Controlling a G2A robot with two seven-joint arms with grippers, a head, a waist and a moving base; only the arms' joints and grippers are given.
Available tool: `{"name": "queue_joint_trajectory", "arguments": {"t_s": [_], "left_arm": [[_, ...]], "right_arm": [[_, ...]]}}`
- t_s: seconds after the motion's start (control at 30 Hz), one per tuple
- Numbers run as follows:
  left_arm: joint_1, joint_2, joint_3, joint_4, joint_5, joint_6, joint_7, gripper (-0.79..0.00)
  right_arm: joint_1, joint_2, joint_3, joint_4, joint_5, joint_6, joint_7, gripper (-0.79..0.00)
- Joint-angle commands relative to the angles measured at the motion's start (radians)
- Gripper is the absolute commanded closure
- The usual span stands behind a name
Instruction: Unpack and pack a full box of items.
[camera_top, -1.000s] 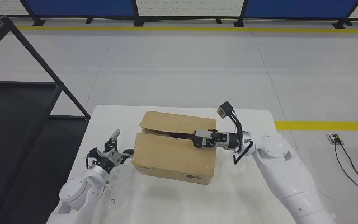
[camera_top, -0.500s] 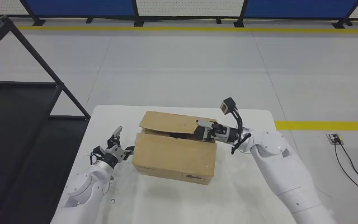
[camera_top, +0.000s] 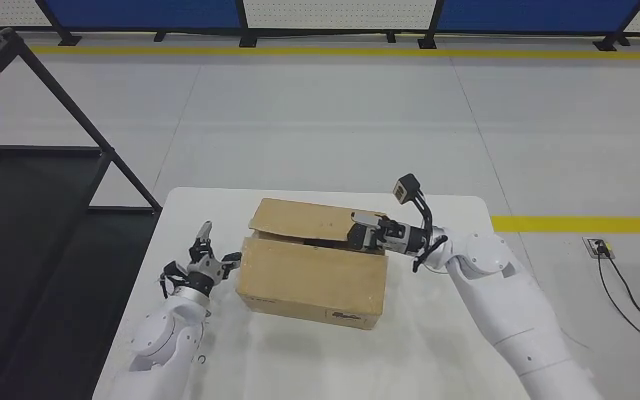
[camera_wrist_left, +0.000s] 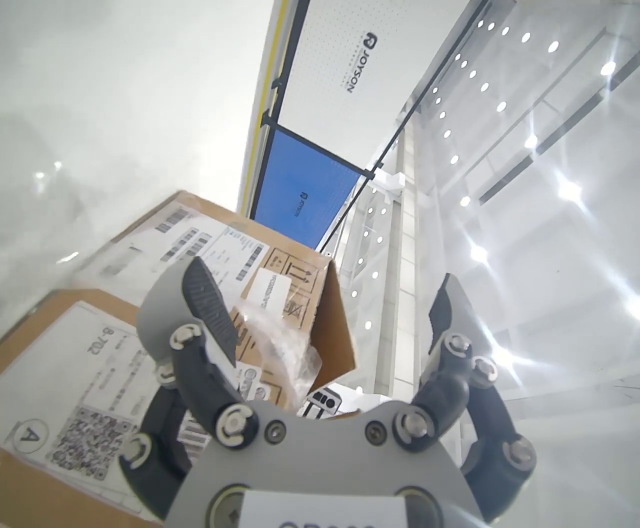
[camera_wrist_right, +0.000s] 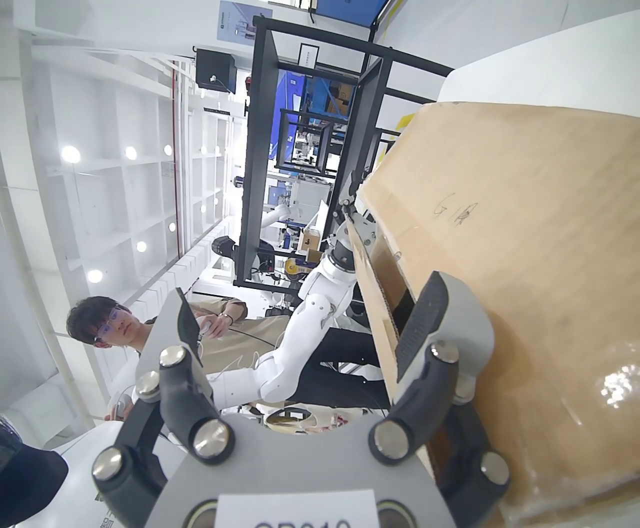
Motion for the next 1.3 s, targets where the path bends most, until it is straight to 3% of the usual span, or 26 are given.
{"name": "queue_joint_trajectory", "arguments": {"t_s": [0.0, 0.33, 0.67, 0.93, 1.07, 1.27], "left_arm": [[0.002, -0.001, 0.003, 0.003, 0.000, 0.012, -0.005, -0.785], [-0.036, -0.016, 0.010, 0.050, -0.105, 0.095, 0.011, -0.785], [-0.087, -0.039, 0.005, 0.099, -0.200, 0.008, 0.086, -0.785], [-0.047, -0.037, -0.059, 0.081, -0.206, -0.055, 0.111, -0.785], [-0.025, -0.030, -0.091, 0.076, -0.178, -0.026, 0.087, -0.785], [0.052, -0.012, -0.111, 0.001, -0.093, 0.069, -0.063, -0.785]], "right_arm": [[0.003, -0.002, -0.003, 0.006, 0.002, -0.001, 0.002, -0.785], [0.010, -0.005, -0.005, 0.027, 0.006, -0.008, 0.015, -0.785], [0.001, -0.004, 0.000, 0.021, 0.002, -0.008, 0.026, -0.785], [-0.002, -0.003, 0.004, 0.017, 0.001, -0.003, 0.031, -0.785], [0.000, -0.005, 0.002, 0.018, 0.002, -0.001, 0.034, -0.785], [0.008, -0.008, -0.003, 0.028, 0.005, 0.000, 0.037, -0.785]]}}
